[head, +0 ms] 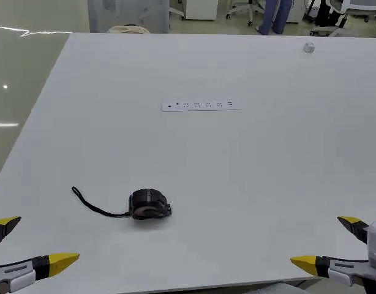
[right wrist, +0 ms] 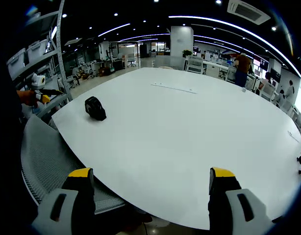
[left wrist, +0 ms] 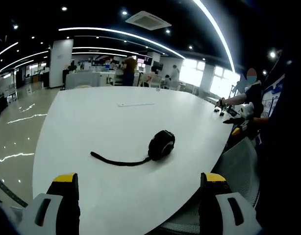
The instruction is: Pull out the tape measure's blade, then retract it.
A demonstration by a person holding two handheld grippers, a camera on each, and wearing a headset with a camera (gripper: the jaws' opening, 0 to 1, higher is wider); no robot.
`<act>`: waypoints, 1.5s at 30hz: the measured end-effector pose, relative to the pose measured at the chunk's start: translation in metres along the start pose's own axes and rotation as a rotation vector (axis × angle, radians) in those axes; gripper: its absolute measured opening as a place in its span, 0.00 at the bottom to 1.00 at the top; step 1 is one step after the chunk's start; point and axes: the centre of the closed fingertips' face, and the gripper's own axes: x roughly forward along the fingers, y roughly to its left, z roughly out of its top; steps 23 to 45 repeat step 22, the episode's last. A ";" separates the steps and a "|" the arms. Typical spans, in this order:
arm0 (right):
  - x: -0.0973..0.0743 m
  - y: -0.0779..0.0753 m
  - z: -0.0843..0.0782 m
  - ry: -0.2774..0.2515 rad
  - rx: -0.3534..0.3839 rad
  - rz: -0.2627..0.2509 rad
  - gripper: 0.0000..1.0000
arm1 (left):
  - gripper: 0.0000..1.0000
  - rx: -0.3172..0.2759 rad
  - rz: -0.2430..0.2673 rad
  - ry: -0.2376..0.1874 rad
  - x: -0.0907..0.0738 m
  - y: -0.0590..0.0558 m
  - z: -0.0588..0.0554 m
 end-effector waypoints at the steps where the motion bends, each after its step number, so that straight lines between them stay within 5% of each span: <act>1: -0.001 -0.001 0.000 -0.003 0.005 -0.001 1.00 | 1.00 -0.002 0.001 0.001 0.000 0.001 0.000; 45: -0.002 0.003 -0.006 -0.011 0.006 -0.001 1.00 | 1.00 0.010 0.009 -0.002 -0.002 0.003 0.005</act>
